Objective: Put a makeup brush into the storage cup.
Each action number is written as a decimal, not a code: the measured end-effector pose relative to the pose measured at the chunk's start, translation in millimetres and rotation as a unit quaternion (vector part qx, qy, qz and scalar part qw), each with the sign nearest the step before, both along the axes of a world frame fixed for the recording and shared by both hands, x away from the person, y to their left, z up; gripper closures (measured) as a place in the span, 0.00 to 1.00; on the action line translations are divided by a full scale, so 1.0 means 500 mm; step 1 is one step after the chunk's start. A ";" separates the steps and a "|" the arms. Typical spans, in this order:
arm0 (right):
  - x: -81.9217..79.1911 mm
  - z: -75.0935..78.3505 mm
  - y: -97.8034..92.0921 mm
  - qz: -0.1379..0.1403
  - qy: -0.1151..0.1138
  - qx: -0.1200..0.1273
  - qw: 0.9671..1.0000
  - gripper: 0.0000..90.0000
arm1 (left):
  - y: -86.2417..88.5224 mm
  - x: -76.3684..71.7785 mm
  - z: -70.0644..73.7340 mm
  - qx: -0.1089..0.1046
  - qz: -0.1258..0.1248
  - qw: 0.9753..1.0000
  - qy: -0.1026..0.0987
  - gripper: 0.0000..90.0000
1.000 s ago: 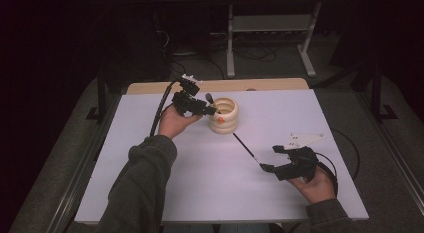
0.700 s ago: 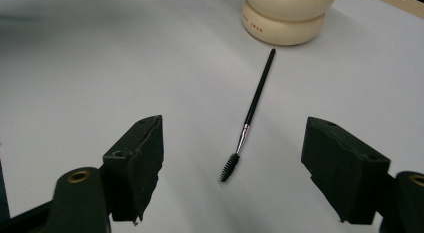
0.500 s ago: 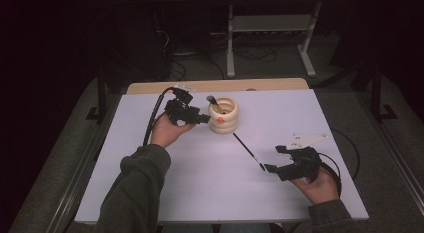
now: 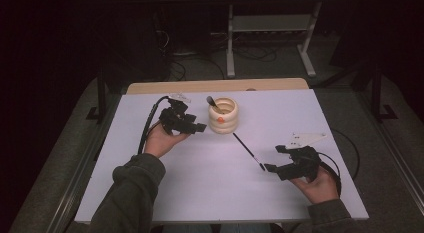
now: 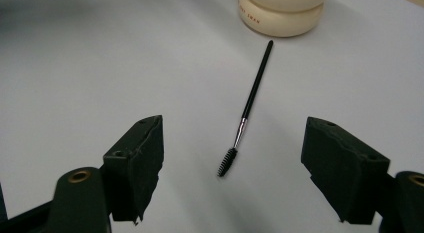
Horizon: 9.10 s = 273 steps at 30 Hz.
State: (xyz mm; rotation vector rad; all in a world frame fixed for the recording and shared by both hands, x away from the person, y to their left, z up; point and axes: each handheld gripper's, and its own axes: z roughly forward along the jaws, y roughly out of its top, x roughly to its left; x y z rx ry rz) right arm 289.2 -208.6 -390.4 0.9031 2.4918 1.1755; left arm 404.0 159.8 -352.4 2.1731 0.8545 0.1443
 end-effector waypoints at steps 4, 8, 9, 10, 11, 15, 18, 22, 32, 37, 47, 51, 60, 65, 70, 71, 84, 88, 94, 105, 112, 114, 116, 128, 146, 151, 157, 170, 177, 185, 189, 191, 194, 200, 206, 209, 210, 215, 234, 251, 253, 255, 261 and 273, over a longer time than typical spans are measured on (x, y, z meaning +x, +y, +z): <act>0.001 0.002 0.006 0.001 0.001 -0.005 1.000 0.27 | 0.001 -0.016 -0.001 -0.006 -0.007 1.000 -0.005 0.42; 0.001 0.005 0.005 -0.004 0.003 -0.003 1.000 0.27 | 0.001 -0.035 -0.008 -0.009 -0.010 1.000 -0.004 0.42; 0.004 0.004 0.003 -0.008 0.004 -0.001 1.000 0.27 | 0.001 -0.044 -0.012 -0.006 -0.018 1.000 -0.005 0.42; 0.004 0.004 0.003 -0.008 0.004 -0.001 1.000 0.27 | 0.001 -0.044 -0.012 -0.006 -0.018 1.000 -0.005 0.42; 0.005 0.004 0.003 -0.013 0.010 -0.003 1.000 0.27 | -0.001 -0.049 -0.015 -0.007 -0.018 1.000 -0.006 0.42; 0.009 0.007 0.007 -0.016 0.017 -0.001 1.000 0.27 | -0.003 -0.072 -0.027 -0.014 -0.027 1.000 -0.003 0.42; 0.012 0.009 0.009 -0.019 0.021 -0.002 1.000 0.28 | -0.002 -0.082 -0.031 -0.010 -0.031 0.999 -0.010 0.41; 0.025 0.005 0.014 -0.020 0.038 -0.004 0.999 0.27 | 0.006 -0.103 -0.040 -0.015 -0.031 0.999 -0.013 0.41; 0.054 0.018 0.035 -0.037 0.068 -0.026 0.997 0.32 | 0.015 -0.144 -0.054 -0.010 -0.035 0.999 -0.012 0.41; 0.080 0.037 0.063 -0.034 0.074 -0.038 0.996 0.36 | 0.019 -0.162 -0.064 -0.016 -0.040 0.999 -0.016 0.40; 0.111 0.034 0.091 -0.034 0.091 -0.046 0.994 0.38 | 0.033 -0.187 -0.093 -0.008 -0.048 0.999 -0.021 0.39; 0.119 0.034 0.101 -0.031 0.097 -0.050 0.994 0.39 | 0.050 -0.203 -0.106 -0.014 -0.041 0.999 -0.025 0.39; 0.134 0.020 0.121 -0.028 0.099 -0.070 0.992 0.41 | 0.074 -0.219 -0.125 -0.008 -0.029 0.999 -0.027 0.39; 0.145 0.009 0.128 -0.032 0.100 -0.074 0.992 0.46 | 0.077 -0.222 -0.125 -0.006 -0.032 0.999 -0.033 0.38; 0.150 -0.004 0.138 -0.032 0.109 -0.081 0.990 0.50 | 0.080 -0.224 -0.119 -0.018 -0.034 0.999 -0.035 0.36; 0.154 -0.012 0.144 -0.030 0.115 -0.088 0.989 0.52 | 0.081 -0.227 -0.116 -0.016 -0.035 0.998 -0.039 0.36; 0.164 -0.042 0.165 -0.038 0.134 -0.118 0.983 0.67 | 0.089 -0.226 -0.112 -0.016 -0.030 0.999 -0.042 0.36; 0.171 -0.052 0.166 -0.048 0.142 -0.128 0.980 0.71 | 0.090 -0.225 -0.115 -0.014 -0.027 0.999 -0.042 0.36; 0.171 -0.060 0.171 -0.059 0.147 -0.142 0.977 0.76 | 0.088 -0.225 -0.118 -0.012 -0.027 0.999 -0.040 0.36; 0.169 -0.068 0.182 -0.077 0.153 -0.168 0.971 0.86 | 0.086 -0.224 -0.119 -0.010 -0.028 0.999 -0.037 0.37; 0.161 -0.068 0.195 -0.092 0.149 -0.179 0.968 0.93 | 0.086 -0.223 -0.119 -0.010 -0.029 0.999 -0.037 0.37; 0.162 -0.069 0.196 -0.092 0.150 -0.179 0.968 0.93 | 0.087 -0.221 -0.118 -0.009 -0.030 0.999 -0.040 0.37; 0.163 -0.068 0.194 -0.092 0.152 -0.178 0.968 0.94 | 0.088 -0.220 -0.118 -0.011 -0.028 0.999 -0.038 0.37; 0.177 -0.070 0.162 -0.073 0.181 -0.133 0.972 0.95 | 0.083 -0.220 -0.119 -0.008 -0.041 0.998 -0.039 0.38; 0.141 -0.023 0.092 -0.034 0.159 -0.083 0.983 0.95 | 0.067 -0.217 -0.111 -0.011 -0.051 0.998 -0.029 0.39; 0.120 0.001 0.072 -0.006 0.160 -0.058 0.985 0.95 | 0.058 -0.214 -0.091 0.002 -0.070 0.997 -0.036 0.39; 0.101 0.031 0.073 0.028 0.144 -0.046 0.988 0.95 | 0.053 -0.211 -0.066 0.002 -0.077 0.996 -0.043 0.41; 0.064 0.062 0.101 0.101 0.114 -0.060 0.986 0.95 | 0.024 -0.206 0.003 0.022 -0.116 0.991 -0.060 0.41; 0.051 0.067 0.131 0.148 0.098 -0.071 0.981 0.95 | 0.002 -0.204 0.026 0.038 -0.149 0.986 -0.057 0.42; 0.033 0.064 0.182 0.196 0.094 -0.074 0.973 0.95 | -0.024 -0.207 0.034 0.044 -0.177 0.982 -0.056 0.46; 0.029 0.057 0.203 0.216 0.093 -0.081 0.969 0.95 | -0.032 -0.210 0.032 0.049 -0.193 0.979 -0.051 0.48; 0.028 0.057 0.208 0.219 0.095 -0.080 0.968 0.95 | -0.035 -0.210 0.030 0.049 -0.195 0.979 -0.044 0.48; 0.026 0.056 0.221 0.226 0.095 -0.081 0.966 0.95 | -0.044 -0.210 0.024 0.056 -0.210 0.976 -0.033 0.48; 0.020 0.054 0.246 0.247 0.098 -0.082 0.961 0.95 | -0.064 -0.215 0.011 0.081 -0.243 0.966 -0.028 0.56; 0.014 0.056 0.258 0.264 0.096 -0.080 0.956 0.95 | -0.075 -0.225 0.001 0.101 -0.268 0.958 -0.026 0.64; 0.013 0.054 0.262 0.270 0.100 -0.080 0.954 0.95 | -0.080 -0.226 -0.002 0.107 -0.278 0.954 -0.018 0.67; 0.013 0.054 0.262 0.272 0.099 -0.079 0.954 0.95 | -0.081 -0.227 -0.003 0.108 -0.282 0.953 -0.015 0.68; 0.009 0.055 0.264 0.280 0.098 -0.081 0.952 0.95 | -0.092 -0.230 -0.014 0.125 -0.304 0.944 -0.006 0.74; 0.004 0.048 0.255 0.295 0.100 -0.053 0.949 0.77 | -0.090 -0.241 -0.028 0.124 -0.346 0.930 0.005 0.94; 0.006 0.046 0.221 0.320 0.109 -0.024 0.941 0.94 | -0.069 -0.239 -0.028 0.070 -0.346 0.936 0.013 0.94; 0.004 0.050 0.225 0.320 0.117 -0.038 0.939 0.94 | -0.073 -0.239 -0.032 0.076 -0.345 0.935 0.020 0.92; 0.006 0.050 0.228 0.326 0.116 -0.046 0.937 0.94 | -0.075 -0.240 -0.034 0.075 -0.341 0.937 0.022 0.90; 0.006 0.058 0.251 0.333 0.113 -0.108 0.930 0.95 | -0.079 -0.241 -0.035 0.088 -0.342 0.935 0.029 0.87; 0.016 0.076 0.244 0.290 0.106 -0.049 0.950 0.67 | -0.050 -0.245 -0.035 0.069 -0.316 0.946 0.013 0.94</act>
